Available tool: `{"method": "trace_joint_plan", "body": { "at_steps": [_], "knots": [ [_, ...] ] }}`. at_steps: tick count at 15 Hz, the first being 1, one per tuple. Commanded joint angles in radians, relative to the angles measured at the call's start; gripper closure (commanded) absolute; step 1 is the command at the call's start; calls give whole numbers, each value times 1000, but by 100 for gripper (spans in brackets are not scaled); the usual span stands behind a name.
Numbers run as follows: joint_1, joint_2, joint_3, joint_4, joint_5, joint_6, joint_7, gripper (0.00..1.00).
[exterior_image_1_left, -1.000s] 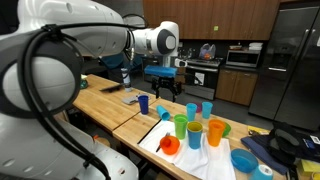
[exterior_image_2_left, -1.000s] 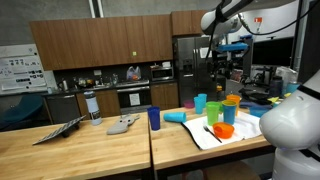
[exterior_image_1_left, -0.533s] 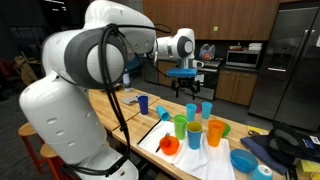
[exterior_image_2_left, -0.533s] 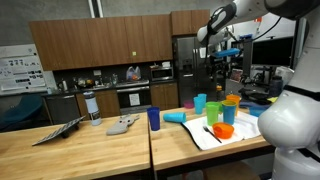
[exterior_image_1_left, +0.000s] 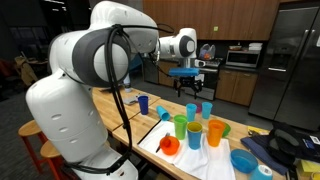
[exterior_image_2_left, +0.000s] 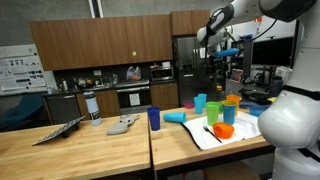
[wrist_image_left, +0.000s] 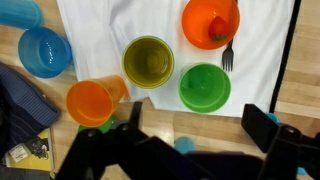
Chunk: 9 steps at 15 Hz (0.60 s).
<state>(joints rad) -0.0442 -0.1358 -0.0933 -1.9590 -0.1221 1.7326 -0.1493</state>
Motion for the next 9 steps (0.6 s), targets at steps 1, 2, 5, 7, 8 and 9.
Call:
{"method": "trace_joint_plan", "body": {
  "at_steps": [1, 2, 5, 7, 8, 9],
  "knots": [
    [-7, 1, 7, 2, 1, -2, -1, 0],
    [-7, 1, 7, 2, 1, -3, -1, 0],
    [-14, -26, 3, -34, -31, 8, -4, 0],
    [-19, -44, -2, -68, -37, 15, -9, 0],
    [-25, -50, -7, -79, -36, 15, -13, 0],
    [-27, -63, -8, -100, -35, 23, 0, 0]
  ]
}}
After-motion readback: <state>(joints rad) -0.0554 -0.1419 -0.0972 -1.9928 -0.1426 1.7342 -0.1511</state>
